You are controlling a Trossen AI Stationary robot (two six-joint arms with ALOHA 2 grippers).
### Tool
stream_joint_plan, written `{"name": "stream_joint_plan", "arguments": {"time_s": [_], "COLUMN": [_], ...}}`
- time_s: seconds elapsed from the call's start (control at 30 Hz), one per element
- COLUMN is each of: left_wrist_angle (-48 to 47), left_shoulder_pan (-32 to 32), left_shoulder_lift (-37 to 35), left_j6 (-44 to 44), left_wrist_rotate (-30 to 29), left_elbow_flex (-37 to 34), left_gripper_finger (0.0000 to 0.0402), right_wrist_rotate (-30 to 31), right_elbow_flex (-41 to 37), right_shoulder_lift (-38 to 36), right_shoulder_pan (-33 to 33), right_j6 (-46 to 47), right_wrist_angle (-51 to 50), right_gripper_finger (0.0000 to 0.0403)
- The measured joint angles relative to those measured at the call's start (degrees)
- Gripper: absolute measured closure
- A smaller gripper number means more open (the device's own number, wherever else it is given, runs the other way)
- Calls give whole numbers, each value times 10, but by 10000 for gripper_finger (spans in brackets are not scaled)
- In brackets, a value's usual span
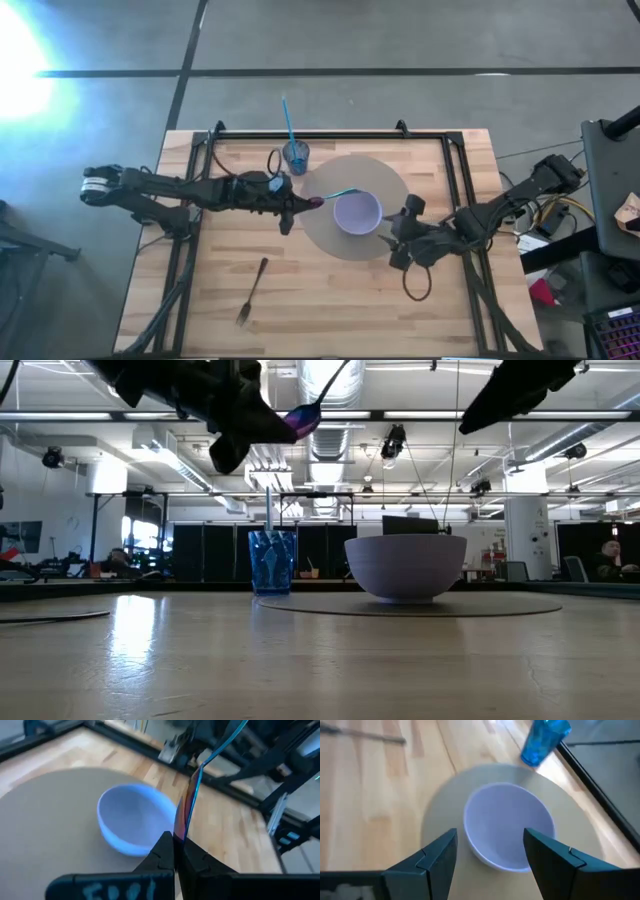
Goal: Pick & Place Utensil
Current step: Put the blue spoon into the purple bowl
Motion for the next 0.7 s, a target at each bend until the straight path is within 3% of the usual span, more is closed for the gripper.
{"name": "stream_joint_plan", "arguments": {"time_s": [0.33,0.53,0.7], "left_wrist_angle": [121,164,184], "left_shoulder_pan": [-10,-20,-34], "left_shoulder_lift": [0,0,0], "left_j6": [-1,0,7], "left_wrist_rotate": [12,9,5], "left_elbow_flex": [-61,-80,-83], "left_gripper_finger": [401,401,401], "right_wrist_rotate": [19,19,18], "right_elbow_flex": [-135,-181,-190], "right_shoulder_lift": [-33,-10,21], "right_shoulder_pan": [1,1,-1], "right_j6": [-118,-221,-276], "right_wrist_angle": [357,580,695], "right_gripper_finger": [179,179,179]}}
